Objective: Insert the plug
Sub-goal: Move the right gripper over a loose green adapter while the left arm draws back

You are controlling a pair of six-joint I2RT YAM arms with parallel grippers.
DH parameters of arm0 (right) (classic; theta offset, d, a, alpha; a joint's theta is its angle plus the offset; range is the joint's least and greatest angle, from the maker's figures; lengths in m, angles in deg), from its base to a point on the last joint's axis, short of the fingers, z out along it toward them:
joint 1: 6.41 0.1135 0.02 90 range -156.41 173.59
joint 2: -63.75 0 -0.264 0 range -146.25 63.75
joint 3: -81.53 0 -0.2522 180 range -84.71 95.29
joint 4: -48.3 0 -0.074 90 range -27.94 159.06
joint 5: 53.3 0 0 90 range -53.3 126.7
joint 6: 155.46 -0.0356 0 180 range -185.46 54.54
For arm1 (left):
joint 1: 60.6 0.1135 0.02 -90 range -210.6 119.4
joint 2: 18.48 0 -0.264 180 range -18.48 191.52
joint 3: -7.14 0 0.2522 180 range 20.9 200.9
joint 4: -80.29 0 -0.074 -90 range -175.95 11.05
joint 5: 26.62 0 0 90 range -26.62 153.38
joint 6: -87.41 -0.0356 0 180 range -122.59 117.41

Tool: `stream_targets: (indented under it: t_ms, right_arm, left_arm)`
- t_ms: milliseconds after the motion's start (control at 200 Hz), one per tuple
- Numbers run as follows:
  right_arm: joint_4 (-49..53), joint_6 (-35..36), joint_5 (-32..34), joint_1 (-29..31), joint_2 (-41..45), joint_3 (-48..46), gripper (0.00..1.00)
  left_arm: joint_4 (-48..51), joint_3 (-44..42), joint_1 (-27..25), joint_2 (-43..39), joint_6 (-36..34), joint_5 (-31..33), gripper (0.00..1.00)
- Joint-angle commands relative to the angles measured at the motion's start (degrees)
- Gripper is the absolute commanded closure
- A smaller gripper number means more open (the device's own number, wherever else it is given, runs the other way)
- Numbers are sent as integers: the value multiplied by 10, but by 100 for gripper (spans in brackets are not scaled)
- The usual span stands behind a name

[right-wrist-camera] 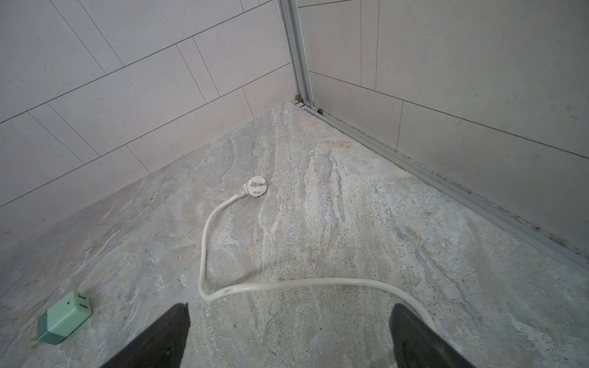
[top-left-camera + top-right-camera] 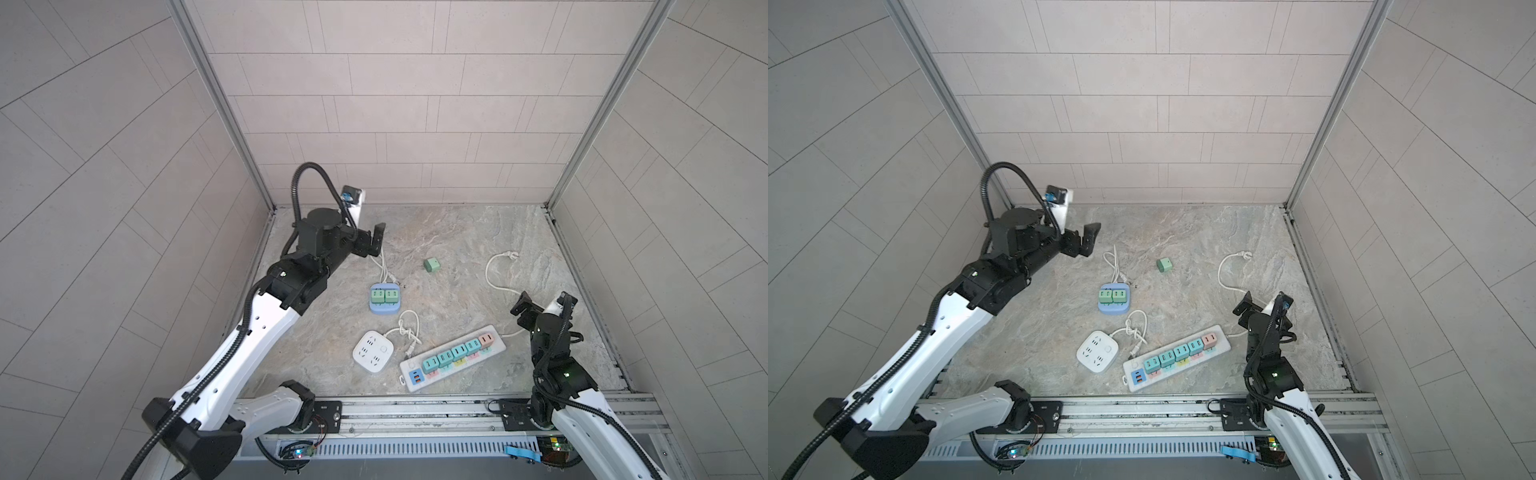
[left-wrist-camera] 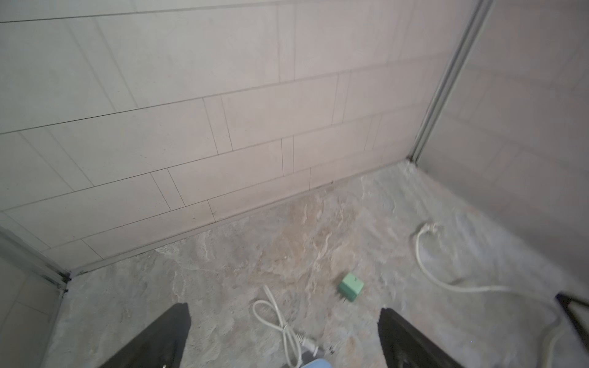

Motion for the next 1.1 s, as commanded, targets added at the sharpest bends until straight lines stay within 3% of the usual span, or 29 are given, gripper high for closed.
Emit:
stream_targets:
  t_ms: [0, 105, 170, 215, 260, 365, 460, 595, 655, 736, 846, 931, 1096]
  right_arm:
    - [16, -27, 32, -1, -3, 19, 0]
    - [23, -36, 39, -1, -13, 24, 0]
    - [17, -37, 39, -1, -23, 25, 0]
    - [14, -38, 39, -1, -32, 28, 0]
    - [8, -38, 39, -1, -45, 31, 0]
    - [5, -42, 39, -1, -83, 47, 0]
    - [47, -77, 25, 0, -131, 97, 0]
    - [80, -99, -61, 8, -214, 189, 3]
    - [100, -97, -83, 21, -252, 236, 6]
    - [118, -87, -79, 57, -296, 288, 7]
    - [121, -72, -80, 111, -369, 355, 7]
    - [156, -61, -85, 140, -446, 423, 7]
    - [220, -53, -118, 156, -596, 551, 11]
  left_arm:
    - [30, -80, -1, -40, 235, -35, 0]
    - [-230, -335, -1, -132, 295, -65, 0]
    - [-312, -436, -2, -181, 302, -60, 0]
    - [-347, -473, -2, -198, 277, -102, 0]
    - [-308, -469, -2, -224, 259, -113, 0]
    - [-172, -434, -2, -256, 256, -63, 0]
    - [-90, -424, -2, -301, 255, 42, 0]
    - [-111, -474, -1, -389, 247, 171, 0]
    - [-95, -499, 0, -412, 306, 264, 0]
    - [-206, -557, 2, -423, 189, 197, 0]
    - [-210, -556, 2, -399, 189, 151, 0]
    - [-171, -537, 2, -367, 207, 172, 0]
    - [-24, -512, 2, -350, 280, 281, 0]
